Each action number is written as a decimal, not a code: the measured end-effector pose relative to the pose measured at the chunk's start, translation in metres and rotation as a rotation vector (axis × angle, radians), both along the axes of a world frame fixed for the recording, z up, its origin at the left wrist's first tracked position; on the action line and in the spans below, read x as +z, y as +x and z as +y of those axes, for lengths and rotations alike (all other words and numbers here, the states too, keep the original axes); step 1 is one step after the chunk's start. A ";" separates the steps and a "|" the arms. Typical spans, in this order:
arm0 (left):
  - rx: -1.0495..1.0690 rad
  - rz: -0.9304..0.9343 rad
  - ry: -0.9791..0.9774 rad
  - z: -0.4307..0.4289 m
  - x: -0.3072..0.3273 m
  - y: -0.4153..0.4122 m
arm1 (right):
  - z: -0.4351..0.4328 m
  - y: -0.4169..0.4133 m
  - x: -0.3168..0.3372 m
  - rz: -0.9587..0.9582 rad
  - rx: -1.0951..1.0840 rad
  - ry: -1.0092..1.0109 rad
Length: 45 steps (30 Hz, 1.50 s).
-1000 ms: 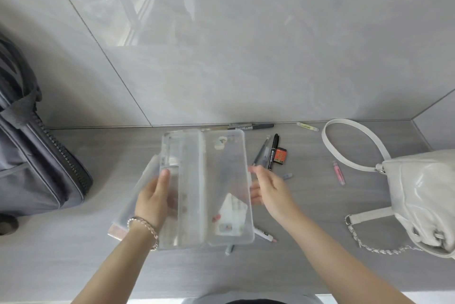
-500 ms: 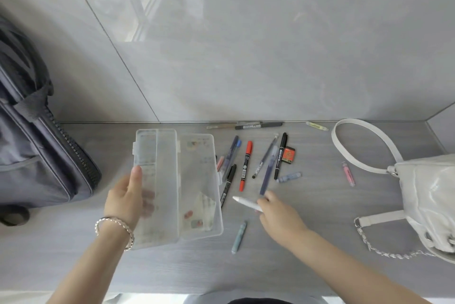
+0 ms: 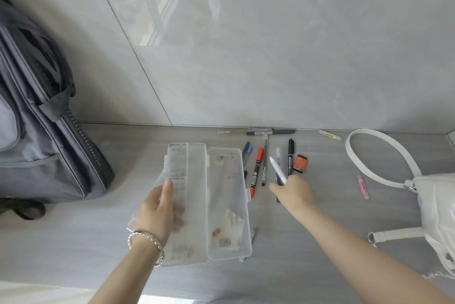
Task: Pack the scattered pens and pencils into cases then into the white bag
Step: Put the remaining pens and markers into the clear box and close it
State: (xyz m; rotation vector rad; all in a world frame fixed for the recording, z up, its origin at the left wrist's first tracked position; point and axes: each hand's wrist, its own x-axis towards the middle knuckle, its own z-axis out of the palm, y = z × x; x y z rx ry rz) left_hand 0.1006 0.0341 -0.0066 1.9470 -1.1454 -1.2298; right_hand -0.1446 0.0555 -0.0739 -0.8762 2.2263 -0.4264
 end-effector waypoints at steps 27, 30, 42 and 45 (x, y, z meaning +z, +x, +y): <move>-0.013 0.109 0.060 0.014 -0.012 -0.051 | 0.045 0.019 0.119 -0.738 0.163 -0.410; -0.024 0.105 0.065 0.016 -0.014 -0.052 | 0.043 0.029 0.121 -0.659 0.160 -0.402; -0.028 0.100 0.035 0.024 -0.005 -0.061 | 0.044 0.059 0.110 -0.560 0.162 -0.257; -0.020 0.126 0.060 0.028 -0.002 -0.065 | 0.048 0.071 0.096 -0.133 0.294 -0.209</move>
